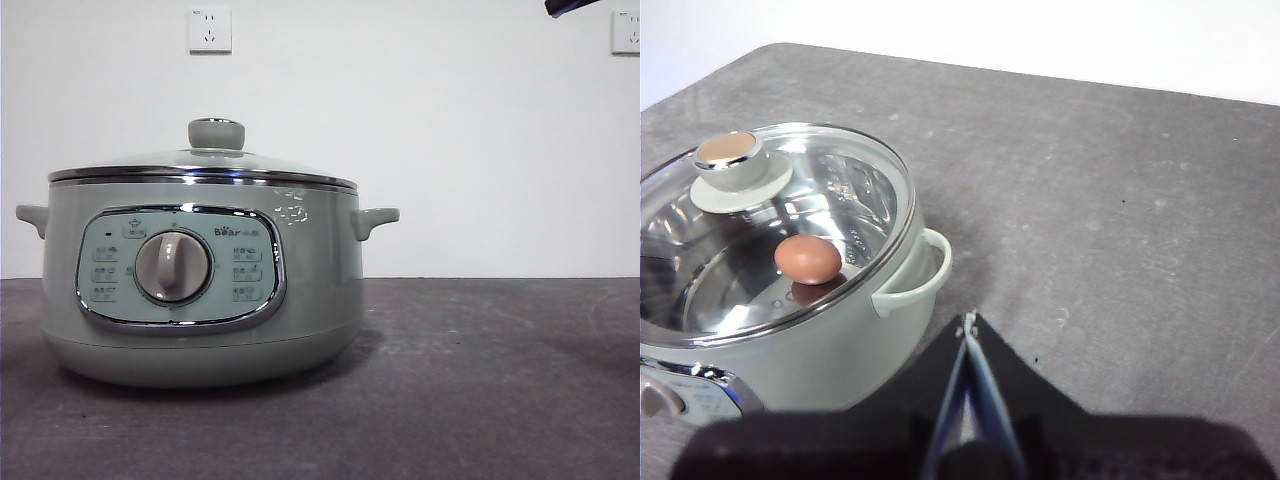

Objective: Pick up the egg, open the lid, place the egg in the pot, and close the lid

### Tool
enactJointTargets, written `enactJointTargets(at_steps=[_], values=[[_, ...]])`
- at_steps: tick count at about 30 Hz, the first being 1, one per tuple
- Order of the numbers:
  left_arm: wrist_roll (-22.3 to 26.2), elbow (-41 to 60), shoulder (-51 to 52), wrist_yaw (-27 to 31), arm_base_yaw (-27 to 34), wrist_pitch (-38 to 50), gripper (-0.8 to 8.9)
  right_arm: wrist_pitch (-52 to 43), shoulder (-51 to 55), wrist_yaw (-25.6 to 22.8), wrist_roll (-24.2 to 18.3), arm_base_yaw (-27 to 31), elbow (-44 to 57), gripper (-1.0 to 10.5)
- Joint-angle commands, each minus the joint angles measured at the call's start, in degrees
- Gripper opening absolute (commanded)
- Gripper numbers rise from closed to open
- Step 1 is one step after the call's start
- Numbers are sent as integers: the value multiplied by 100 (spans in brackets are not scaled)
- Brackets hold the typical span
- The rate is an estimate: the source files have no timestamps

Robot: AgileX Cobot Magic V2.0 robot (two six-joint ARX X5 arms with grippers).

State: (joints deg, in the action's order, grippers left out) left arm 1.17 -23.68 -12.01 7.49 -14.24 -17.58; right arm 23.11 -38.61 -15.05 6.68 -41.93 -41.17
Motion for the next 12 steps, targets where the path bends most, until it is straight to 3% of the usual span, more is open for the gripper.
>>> enactJointTargets(at_steps=[1,12], values=[[107,651,310,-326,361,417,-3,-31,4,-9,59,-7,24,2],[79,2063,970,-400,857,852,-3,-31,4,-9,59,-7,24,2]])
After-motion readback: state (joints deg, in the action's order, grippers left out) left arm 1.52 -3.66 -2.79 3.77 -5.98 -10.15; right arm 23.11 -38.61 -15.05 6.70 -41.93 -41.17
